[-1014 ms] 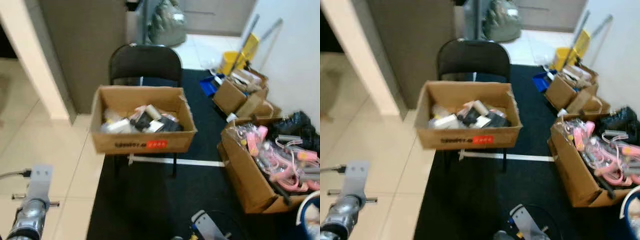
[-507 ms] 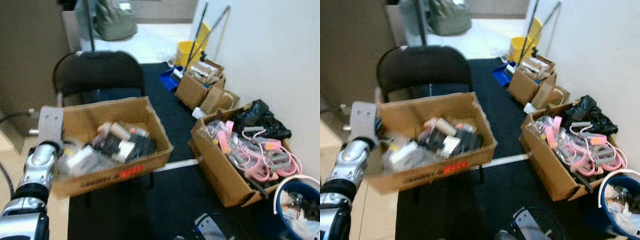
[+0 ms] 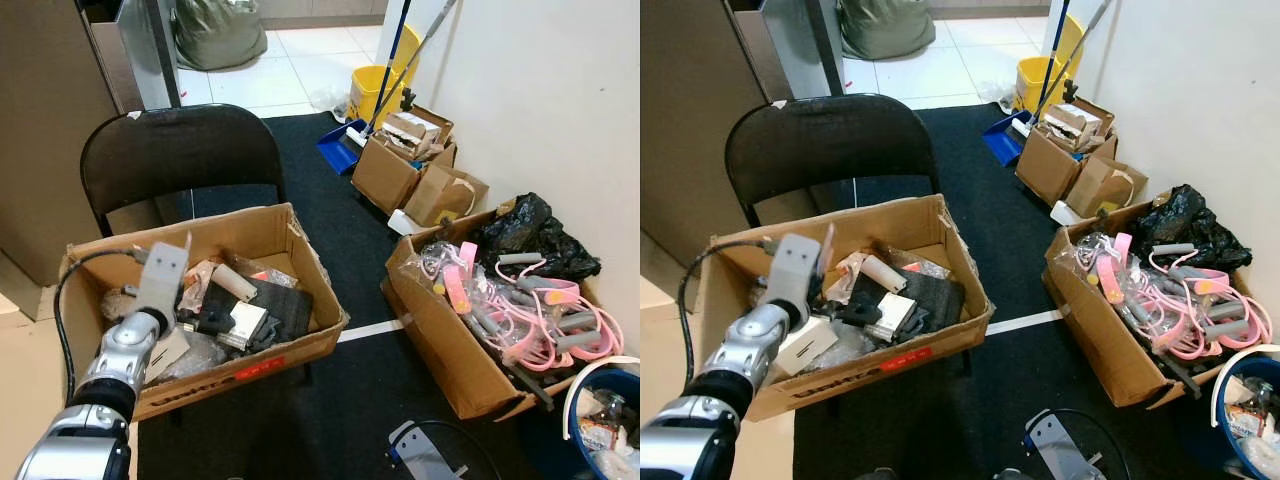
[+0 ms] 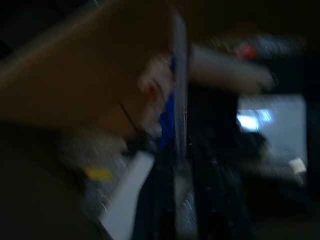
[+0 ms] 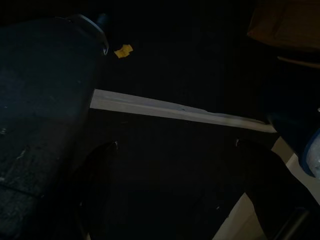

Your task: Picking trash to rubbish bin

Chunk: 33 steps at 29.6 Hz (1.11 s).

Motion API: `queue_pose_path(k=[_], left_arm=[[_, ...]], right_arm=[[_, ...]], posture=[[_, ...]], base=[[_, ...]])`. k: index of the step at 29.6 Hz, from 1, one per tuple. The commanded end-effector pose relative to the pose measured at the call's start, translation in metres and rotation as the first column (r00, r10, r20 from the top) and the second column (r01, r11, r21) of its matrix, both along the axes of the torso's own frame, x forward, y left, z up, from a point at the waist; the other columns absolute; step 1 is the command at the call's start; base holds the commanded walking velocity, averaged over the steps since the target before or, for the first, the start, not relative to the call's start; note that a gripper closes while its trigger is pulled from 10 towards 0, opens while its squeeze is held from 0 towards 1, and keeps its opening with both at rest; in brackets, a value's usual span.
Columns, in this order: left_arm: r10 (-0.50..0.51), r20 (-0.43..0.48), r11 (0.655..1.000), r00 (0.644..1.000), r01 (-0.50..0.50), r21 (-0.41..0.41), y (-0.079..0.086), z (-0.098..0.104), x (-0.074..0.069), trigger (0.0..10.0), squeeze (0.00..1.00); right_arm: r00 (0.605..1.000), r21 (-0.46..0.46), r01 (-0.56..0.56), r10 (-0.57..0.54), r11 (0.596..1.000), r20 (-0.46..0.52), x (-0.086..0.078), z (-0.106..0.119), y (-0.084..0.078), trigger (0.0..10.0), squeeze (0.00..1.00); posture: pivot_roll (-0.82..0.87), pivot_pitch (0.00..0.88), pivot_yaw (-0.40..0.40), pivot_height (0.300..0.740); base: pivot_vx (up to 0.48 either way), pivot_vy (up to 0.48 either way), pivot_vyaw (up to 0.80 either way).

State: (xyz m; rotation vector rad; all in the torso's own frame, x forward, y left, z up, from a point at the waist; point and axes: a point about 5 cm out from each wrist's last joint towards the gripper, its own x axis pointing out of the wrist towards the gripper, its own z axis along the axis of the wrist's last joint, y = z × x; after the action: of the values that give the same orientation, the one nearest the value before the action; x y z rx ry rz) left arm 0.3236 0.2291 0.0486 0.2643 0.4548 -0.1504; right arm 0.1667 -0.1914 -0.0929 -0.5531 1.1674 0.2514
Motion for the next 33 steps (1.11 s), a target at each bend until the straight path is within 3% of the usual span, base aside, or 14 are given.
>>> queue_pose_path(k=[1, 7, 12, 13, 14, 16, 18, 24, 26, 27, 28, 33], left_arm=[[-0.042, -0.090, 0.999, 0.995, 0.039, -0.034, -0.008, -0.017, -0.011, 10.0, 1.00], [-0.074, -0.113, 0.996, 0.991, 0.069, -0.049, -0.012, -0.021, -0.015, 10.0, 1.00], [-0.079, -0.059, 0.996, 0.995, 0.076, -0.049, -0.012, -0.013, -0.010, 10.0, 1.00], [-0.079, 0.003, 0.994, 0.997, 0.079, -0.071, -0.013, -0.004, -0.005, 10.0, 1.00], [-0.091, 0.058, 0.991, 0.994, 0.097, -0.097, -0.016, 0.003, -0.002, 10.0, 0.00], [-0.101, 0.092, 0.987, 0.991, 0.111, -0.117, -0.017, 0.006, -0.002, 10.0, 0.00], [-0.091, 0.057, 0.985, 0.994, 0.098, -0.140, -0.016, -0.002, -0.007, 10.0, 0.00], [0.018, -0.192, 0.989, 0.981, -0.046, -0.142, -0.002, -0.060, -0.055, 10.0, 0.00], [0.018, -0.192, 0.989, 0.981, -0.046, -0.142, -0.002, -0.060, -0.055, 10.0, 0.00], [0.038, -0.235, 0.988, 0.971, -0.072, -0.139, 0.000, -0.070, -0.066, 10.0, 0.00], [0.038, -0.235, 0.988, 0.971, -0.072, -0.139, 0.000, -0.070, -0.066, 10.0, 0.00], [0.094, -0.416, 0.980, 0.905, -0.158, -0.123, 0.004, -0.108, -0.119, 10.0, 0.00]], right_arm=[[0.998, 0.010, 0.000, 0.001, 1.000, -0.055, -0.015, -0.007, 0.003, 10.0, 0.00], [0.998, 0.009, -0.002, 0.003, 1.000, -0.055, -0.016, -0.007, 0.003, 10.0, 0.00], [0.998, 0.009, -0.008, 0.008, 1.000, -0.055, -0.015, -0.007, 0.003, 10.0, 0.00], [0.998, 0.008, -0.011, 0.011, 1.000, -0.055, -0.015, -0.007, 0.003, 10.0, 0.00], [0.998, 0.009, -0.013, 0.013, 1.000, -0.055, -0.015, -0.007, 0.003, 10.0, 0.00], [0.998, 0.009, -0.014, 0.014, 1.000, -0.055, -0.015, -0.007, 0.003, 10.0, 0.00], [0.998, 0.011, -0.013, 0.014, 1.000, -0.056, -0.016, -0.007, 0.003, 10.0, 0.00], [0.998, 0.016, -0.005, 0.006, 1.000, -0.059, -0.016, -0.007, 0.004, 10.0, 0.00], [0.998, 0.016, -0.005, 0.006, 1.000, -0.059, -0.016, -0.007, 0.004, 10.0, 0.00], [0.998, 0.017, -0.005, 0.005, 1.000, -0.059, -0.016, -0.007, 0.004, 10.0, 0.00], [0.998, 0.017, -0.005, 0.005, 1.000, -0.059, -0.016, -0.007, 0.004, 10.0, 0.00], [0.998, 0.018, -0.003, 0.005, 1.000, -0.060, -0.016, -0.007, 0.004, 10.0, 0.00]], posture=[[0.09, 0.123, 0.002, 0.740], [0.09, 0.123, 0.002, 0.740], [0.09, 0.123, 0.001, 0.740], [0.09, 0.123, 0.001, 0.740], [0.09, 0.123, 0.001, 0.740], [0.09, 0.123, 0.001, 0.740], [0.10, 0.122, 0.007, 0.740], [0.09, 0.128, 0.013, 0.740], [0.09, 0.128, 0.013, 0.740], [0.09, 0.128, 0.013, 0.740], [0.09, 0.128, 0.013, 0.740], [0.09, 0.132, 0.013, 0.740]], base=[[0.000, 0.000, 0.00], [0.000, 0.000, 0.00], [0.000, 0.000, 0.00], [0.000, 0.000, 0.00], [0.000, 0.000, 0.00], [0.000, 0.000, 0.00], [-0.322, 0.000, 0.00], [-0.376, 0.000, 0.00], [-0.360, 0.000, 0.00], [-0.364, 0.000, 0.00], [-0.364, 0.000, 0.00], [-0.339, 0.000, 0.00]])
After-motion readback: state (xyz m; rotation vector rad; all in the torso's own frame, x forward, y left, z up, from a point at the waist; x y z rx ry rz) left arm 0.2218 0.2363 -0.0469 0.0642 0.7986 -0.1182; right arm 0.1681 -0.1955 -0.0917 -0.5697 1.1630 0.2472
